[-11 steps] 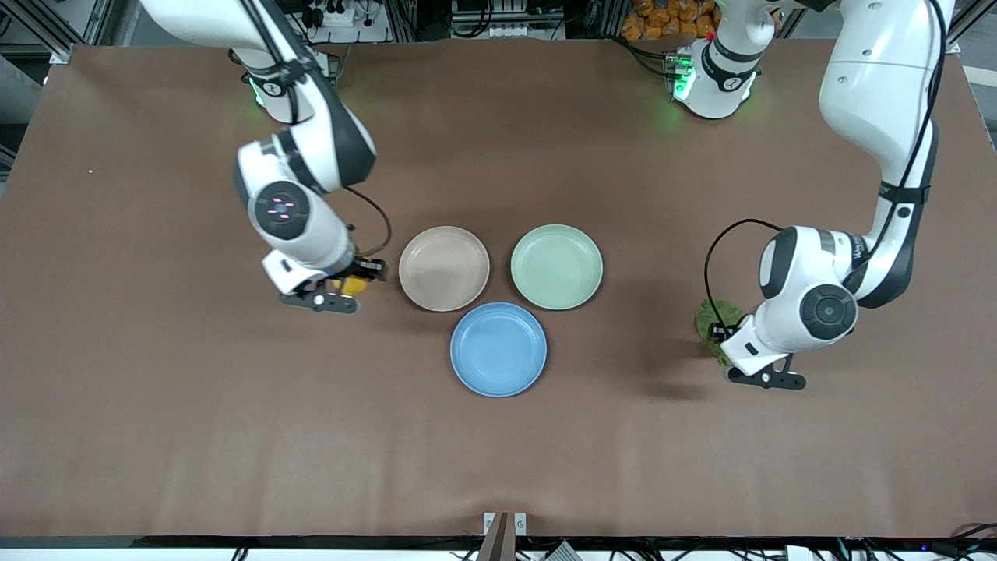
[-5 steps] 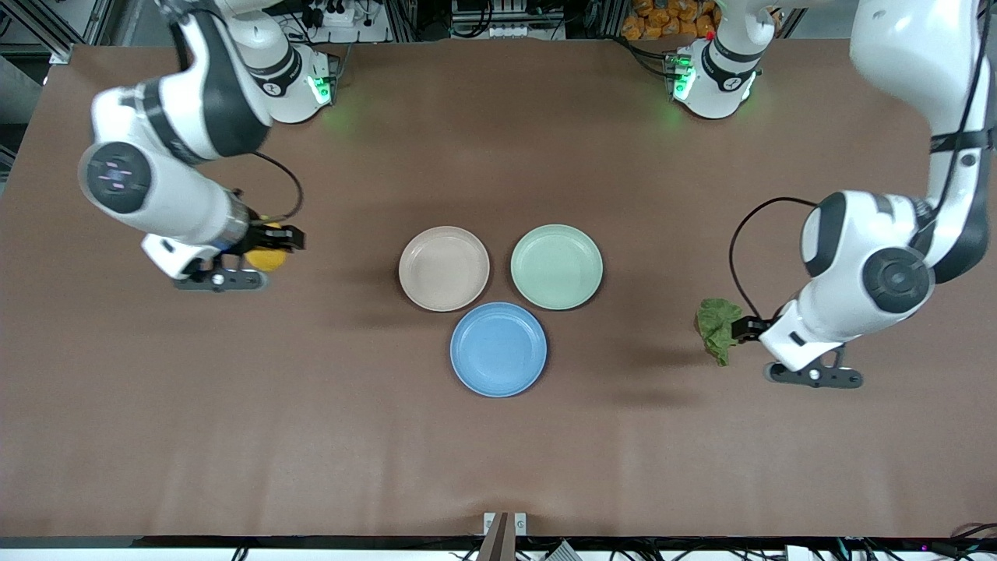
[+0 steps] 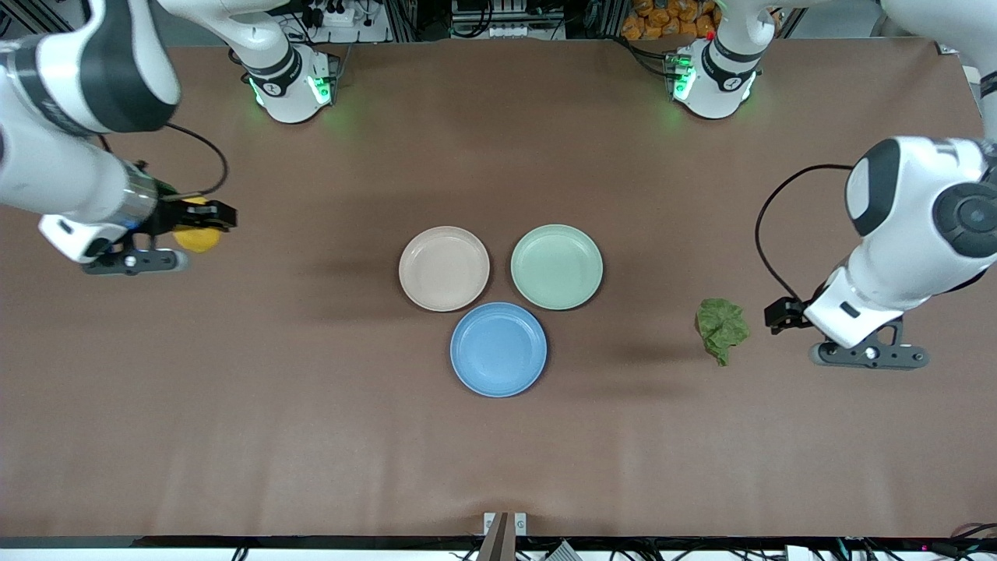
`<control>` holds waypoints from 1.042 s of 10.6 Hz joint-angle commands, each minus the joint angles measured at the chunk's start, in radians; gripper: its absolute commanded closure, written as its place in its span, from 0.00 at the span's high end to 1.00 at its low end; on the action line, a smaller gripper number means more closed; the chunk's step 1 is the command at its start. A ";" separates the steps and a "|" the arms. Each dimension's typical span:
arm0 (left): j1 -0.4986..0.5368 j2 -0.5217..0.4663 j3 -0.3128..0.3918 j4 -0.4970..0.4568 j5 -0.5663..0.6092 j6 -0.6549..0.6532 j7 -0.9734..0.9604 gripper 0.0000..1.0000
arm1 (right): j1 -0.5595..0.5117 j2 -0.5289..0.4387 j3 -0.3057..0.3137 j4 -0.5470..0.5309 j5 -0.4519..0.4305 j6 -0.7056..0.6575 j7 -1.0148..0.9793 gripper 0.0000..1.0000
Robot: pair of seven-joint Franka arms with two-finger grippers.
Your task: Pick lemon and lettuce from plates
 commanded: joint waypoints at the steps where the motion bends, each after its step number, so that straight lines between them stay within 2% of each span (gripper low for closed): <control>1: 0.005 -0.054 -0.015 -0.016 0.014 -0.037 -0.078 1.00 | -0.066 -0.044 0.007 0.004 -0.036 -0.008 -0.110 0.61; 5: -0.001 -0.108 -0.019 -0.014 0.009 -0.095 -0.132 1.00 | -0.083 -0.073 0.005 -0.022 -0.041 0.057 -0.110 0.61; 11: 0.005 -0.155 -0.021 -0.014 0.009 -0.124 -0.128 1.00 | -0.091 -0.169 0.007 -0.194 -0.041 0.199 -0.110 0.61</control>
